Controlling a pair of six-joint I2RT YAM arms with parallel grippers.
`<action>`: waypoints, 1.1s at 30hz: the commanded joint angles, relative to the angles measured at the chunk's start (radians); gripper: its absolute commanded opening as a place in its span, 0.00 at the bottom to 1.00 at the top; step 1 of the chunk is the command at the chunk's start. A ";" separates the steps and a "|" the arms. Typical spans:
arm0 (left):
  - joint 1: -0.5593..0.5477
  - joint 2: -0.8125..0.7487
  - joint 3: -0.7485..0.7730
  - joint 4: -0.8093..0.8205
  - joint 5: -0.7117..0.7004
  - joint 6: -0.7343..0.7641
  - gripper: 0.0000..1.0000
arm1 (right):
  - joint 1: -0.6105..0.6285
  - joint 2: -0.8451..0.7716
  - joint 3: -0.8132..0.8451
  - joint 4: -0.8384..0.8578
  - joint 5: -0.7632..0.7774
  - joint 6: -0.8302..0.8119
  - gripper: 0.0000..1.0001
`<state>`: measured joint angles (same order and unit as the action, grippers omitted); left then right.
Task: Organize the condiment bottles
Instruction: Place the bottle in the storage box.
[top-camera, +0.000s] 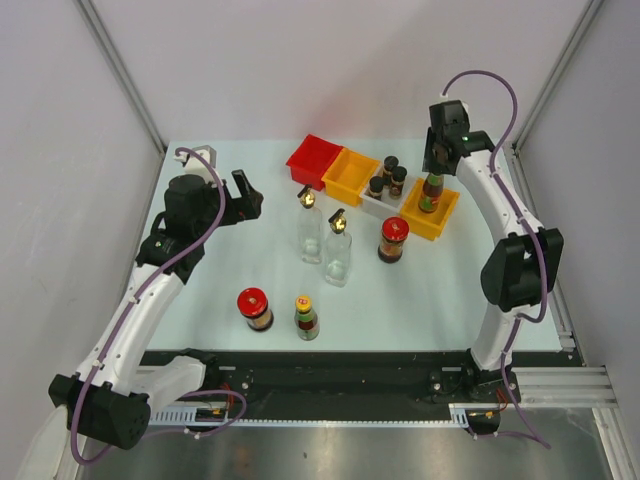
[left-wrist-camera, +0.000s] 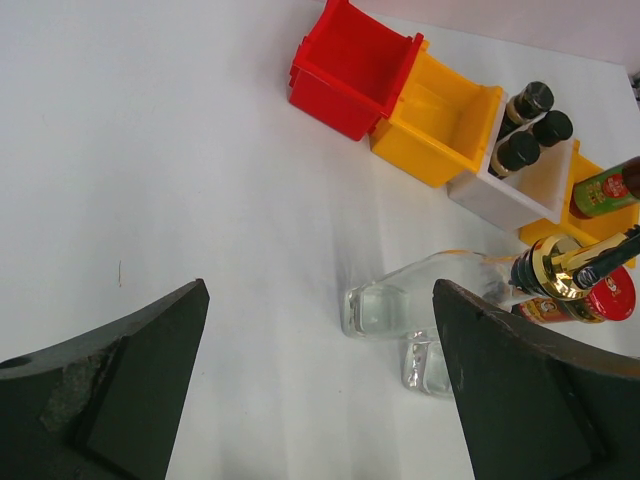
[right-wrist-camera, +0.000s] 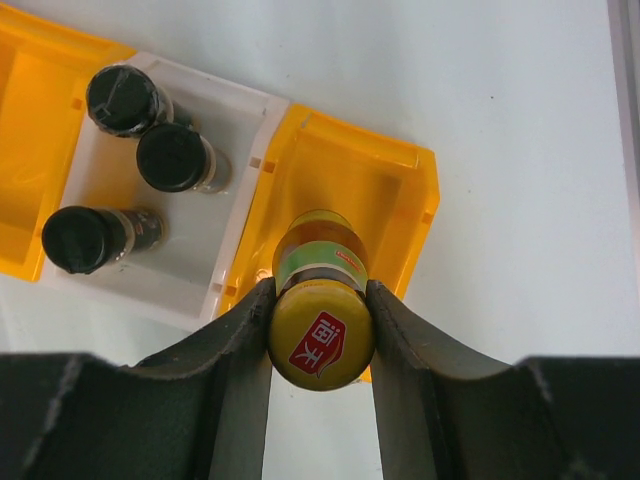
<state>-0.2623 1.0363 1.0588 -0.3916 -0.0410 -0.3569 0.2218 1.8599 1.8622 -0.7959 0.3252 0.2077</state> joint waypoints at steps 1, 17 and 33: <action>0.006 0.002 -0.003 0.017 0.000 0.019 1.00 | -0.018 -0.011 0.015 0.172 0.028 -0.001 0.00; 0.006 0.018 0.003 0.016 0.000 0.021 1.00 | -0.058 0.116 0.017 0.221 -0.002 0.025 0.01; 0.008 0.030 0.024 -0.009 -0.005 0.022 1.00 | -0.070 0.065 -0.004 0.211 -0.037 0.035 1.00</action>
<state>-0.2623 1.0615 1.0588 -0.3946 -0.0410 -0.3565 0.1585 1.9842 1.8553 -0.6205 0.2989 0.2436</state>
